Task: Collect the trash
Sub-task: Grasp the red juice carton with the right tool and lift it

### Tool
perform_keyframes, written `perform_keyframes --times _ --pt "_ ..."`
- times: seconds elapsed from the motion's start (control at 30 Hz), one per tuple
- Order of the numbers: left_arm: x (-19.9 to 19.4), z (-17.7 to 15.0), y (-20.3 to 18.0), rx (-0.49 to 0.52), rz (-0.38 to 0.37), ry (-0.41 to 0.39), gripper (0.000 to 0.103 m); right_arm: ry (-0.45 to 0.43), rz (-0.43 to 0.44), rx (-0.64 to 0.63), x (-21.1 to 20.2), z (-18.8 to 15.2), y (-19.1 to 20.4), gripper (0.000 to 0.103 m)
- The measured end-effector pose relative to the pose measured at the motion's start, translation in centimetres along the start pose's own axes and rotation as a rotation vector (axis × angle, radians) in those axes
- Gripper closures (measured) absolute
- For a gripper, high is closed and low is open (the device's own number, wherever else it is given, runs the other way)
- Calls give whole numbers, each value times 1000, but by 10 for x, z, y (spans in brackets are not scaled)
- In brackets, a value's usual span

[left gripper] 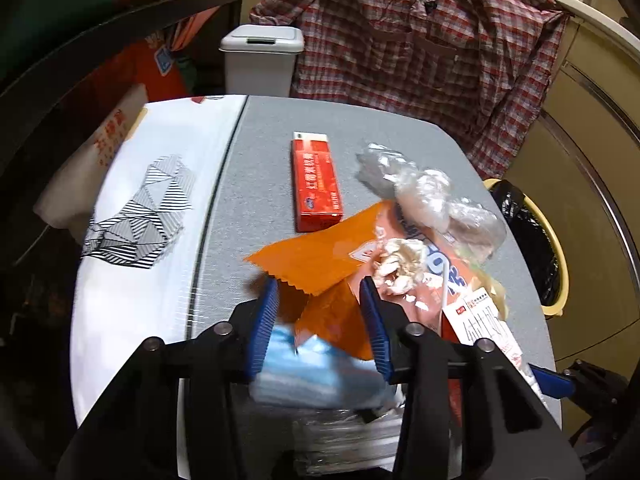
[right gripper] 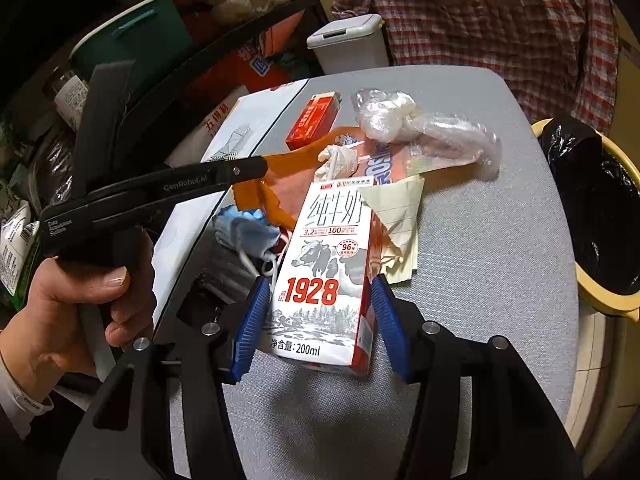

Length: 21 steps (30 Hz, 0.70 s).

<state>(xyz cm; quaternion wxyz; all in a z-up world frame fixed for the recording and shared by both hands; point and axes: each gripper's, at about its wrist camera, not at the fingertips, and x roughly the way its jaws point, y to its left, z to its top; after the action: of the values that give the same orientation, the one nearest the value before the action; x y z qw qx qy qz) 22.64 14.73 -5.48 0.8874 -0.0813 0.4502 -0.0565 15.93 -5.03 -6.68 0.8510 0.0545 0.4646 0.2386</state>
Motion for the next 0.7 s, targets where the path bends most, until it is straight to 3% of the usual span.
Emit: perform_keyframes --times 0.1,0.2,0.27,0.3,0.4,0.47,0.53,0.7 --pt "-10 4 2 3 36 -22 65 -10 3 -11 -4 1 1 50" --pt "-22 8 0 16 51 -70 60 -23 16 -18 -12 4 0 52" --pt "-31 11 -3 22 55 -108 55 -38 23 -25 -18 5 0 81" --pt "-34 13 -5 26 58 -126 55 -40 34 -26 -22 7 -1 89" --pt "-38 15 -12 44 52 -143 55 -29 31 -19 -23 8 -5 89" --pt "-39 16 -14 51 48 -142 55 1 30 -29 -18 6 -6 82" --pt "-38 17 -16 53 45 -145 55 21 54 -55 -12 3 -2 49" --pt "-41 18 -13 40 45 -148 55 35 33 -110 2 -2 11 34"
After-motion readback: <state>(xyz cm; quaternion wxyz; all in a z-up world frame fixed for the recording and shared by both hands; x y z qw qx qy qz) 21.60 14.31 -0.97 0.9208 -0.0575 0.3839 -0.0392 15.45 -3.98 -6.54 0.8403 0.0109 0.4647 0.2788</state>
